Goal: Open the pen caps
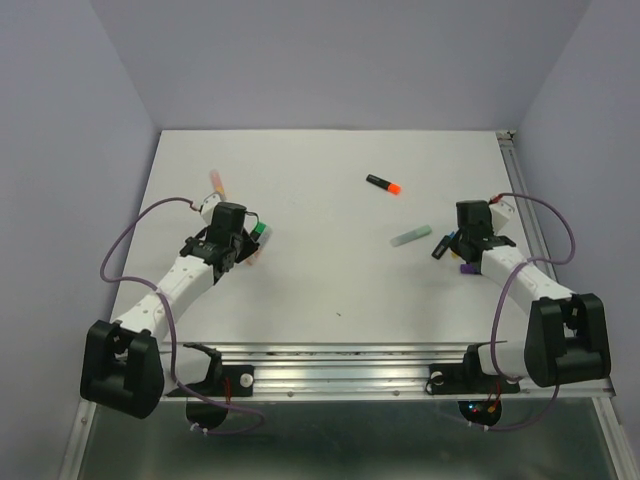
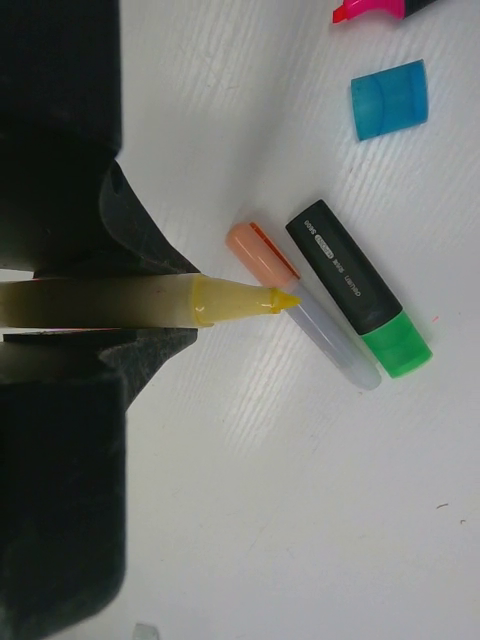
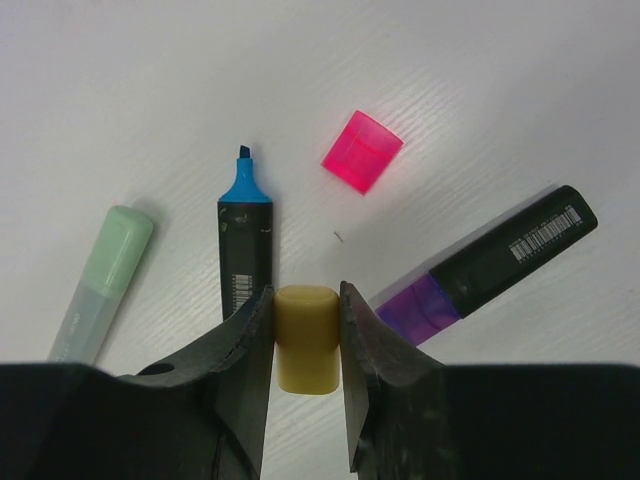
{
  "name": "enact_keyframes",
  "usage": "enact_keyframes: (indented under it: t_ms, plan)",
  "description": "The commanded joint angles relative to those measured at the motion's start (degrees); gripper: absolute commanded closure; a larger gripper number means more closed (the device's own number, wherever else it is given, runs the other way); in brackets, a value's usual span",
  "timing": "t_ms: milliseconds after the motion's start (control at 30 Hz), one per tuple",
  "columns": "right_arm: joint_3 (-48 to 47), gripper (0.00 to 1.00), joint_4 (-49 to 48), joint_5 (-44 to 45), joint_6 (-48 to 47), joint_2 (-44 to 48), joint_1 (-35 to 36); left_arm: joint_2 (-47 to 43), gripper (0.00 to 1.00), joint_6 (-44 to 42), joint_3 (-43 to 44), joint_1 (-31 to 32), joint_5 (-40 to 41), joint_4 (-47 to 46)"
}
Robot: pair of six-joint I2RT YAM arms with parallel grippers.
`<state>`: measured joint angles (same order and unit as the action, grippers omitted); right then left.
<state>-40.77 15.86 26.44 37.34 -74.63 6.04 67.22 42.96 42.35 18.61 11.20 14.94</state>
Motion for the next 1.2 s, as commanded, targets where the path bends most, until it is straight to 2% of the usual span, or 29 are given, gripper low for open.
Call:
enact_keyframes:
  t_ms: [0,100,333,600,667,700,733,800,867,900,967,1000,1167]
  plan:
    - [1.9,0.91,-3.0,-0.3,-1.7,1.5,-0.2,0.2,1.0,1.2,0.4,-0.9,1.9,0.5]
    - [1.9,0.87,-3.4,0.9,-1.1,1.1,-0.3,0.8,1.0,1.2,0.4,-1.9,1.7,0.1]
    - [0.3,0.87,-2.1,3.4,0.1,-4.9,-0.3,2.7,1.0,-0.3,2.6,-2.5,2.1,-0.6]
    - [-0.8,0.76,-1.3,5.6,1.3,-8.6,-0.2,3.7,1.0,-0.1,4.0,-4.7,4.5,-0.5]
    - [-0.8,0.68,-0.9,6.3,1.7,-8.3,-0.2,4.8,1.0,0.0,4.4,-6.1,5.6,0.0]
    - [-0.7,0.58,-0.7,6.3,1.9,-8.2,-0.2,5.3,1.0,0.0,4.5,-6.7,5.6,0.1]
    - [-0.7,0.54,-0.7,6.2,1.9,-7.9,-0.2,5.9,1.0,0.0,4.7,-7.3,5.5,0.4]
    - [-0.7,0.4,-0.8,4.9,1.8,-7.4,-0.2,7.4,1.0,-0.2,5.1,-8.8,5.4,0.4]
    - [-0.6,0.35,-0.8,4.5,1.8,-6.9,-0.2,8.4,1.0,-0.1,5.1,-9.6,5.3,-0.1]
    - [-0.5,0.28,-0.8,4.2,1.8,-6.8,-0.2,8.7,1.0,-0.1,4.9,-10.7,5.4,-0.5]
    - [-0.4,0.23,-0.9,3.8,1.7,-5.8,-0.2,9.4,1.0,-0.2,5.1,-11.9,5.1,-1.0]
    - [-0.2,0.17,-1.2,3.1,1.3,-4.8,-0.2,10.4,1.0,-0.2,5.3,-13.0,5.7,-1.1]
    - [0.7,0.06,-1.9,0.0,0.3,-1.8,-0.2,12.8,1.0,-0.6,6.2,-16.2,7.0,-0.7]
